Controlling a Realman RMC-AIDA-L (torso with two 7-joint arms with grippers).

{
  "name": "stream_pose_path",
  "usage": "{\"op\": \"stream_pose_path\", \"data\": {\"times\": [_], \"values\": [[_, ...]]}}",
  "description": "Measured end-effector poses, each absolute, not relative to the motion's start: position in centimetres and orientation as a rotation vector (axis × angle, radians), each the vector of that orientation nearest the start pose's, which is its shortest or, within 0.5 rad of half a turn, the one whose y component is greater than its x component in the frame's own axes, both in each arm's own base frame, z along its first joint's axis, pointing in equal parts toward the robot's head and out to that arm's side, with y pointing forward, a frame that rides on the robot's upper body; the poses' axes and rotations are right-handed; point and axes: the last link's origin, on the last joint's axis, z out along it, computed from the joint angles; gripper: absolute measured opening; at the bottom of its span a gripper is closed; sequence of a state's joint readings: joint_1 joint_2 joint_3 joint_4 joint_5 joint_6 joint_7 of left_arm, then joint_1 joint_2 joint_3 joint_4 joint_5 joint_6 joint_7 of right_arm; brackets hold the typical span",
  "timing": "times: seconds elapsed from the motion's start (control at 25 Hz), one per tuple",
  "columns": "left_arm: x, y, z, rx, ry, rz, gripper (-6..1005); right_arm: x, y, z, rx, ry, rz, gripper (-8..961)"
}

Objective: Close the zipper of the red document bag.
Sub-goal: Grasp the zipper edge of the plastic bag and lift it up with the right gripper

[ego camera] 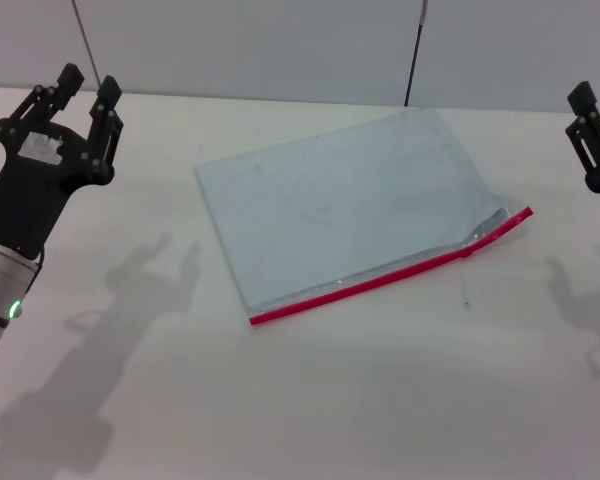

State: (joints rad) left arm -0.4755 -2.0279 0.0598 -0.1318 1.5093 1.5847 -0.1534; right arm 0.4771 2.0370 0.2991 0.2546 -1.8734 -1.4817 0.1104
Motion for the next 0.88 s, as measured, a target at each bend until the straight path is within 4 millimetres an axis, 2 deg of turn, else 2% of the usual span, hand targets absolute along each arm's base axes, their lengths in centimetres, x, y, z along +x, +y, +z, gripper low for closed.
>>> {"op": "stream_pose_path", "data": {"times": [0.4,0.6,0.88], "values": [[-29.4,31.1,1.2,-1.634,-0.216,-0.950,386,27.4,32.5,-1.7,-1.671,0.330,0.976,667],[-29.5,31.1,1.2,-1.633,-0.217,-0.947,386,28.4,34.7,-2.1,-1.732,0.542,0.963,668],[-29.6,31.2,1.1,-1.637,-0.223,-0.939,385,31.3,37.8,-1.5,-1.800,0.899,0.861,670]]}}
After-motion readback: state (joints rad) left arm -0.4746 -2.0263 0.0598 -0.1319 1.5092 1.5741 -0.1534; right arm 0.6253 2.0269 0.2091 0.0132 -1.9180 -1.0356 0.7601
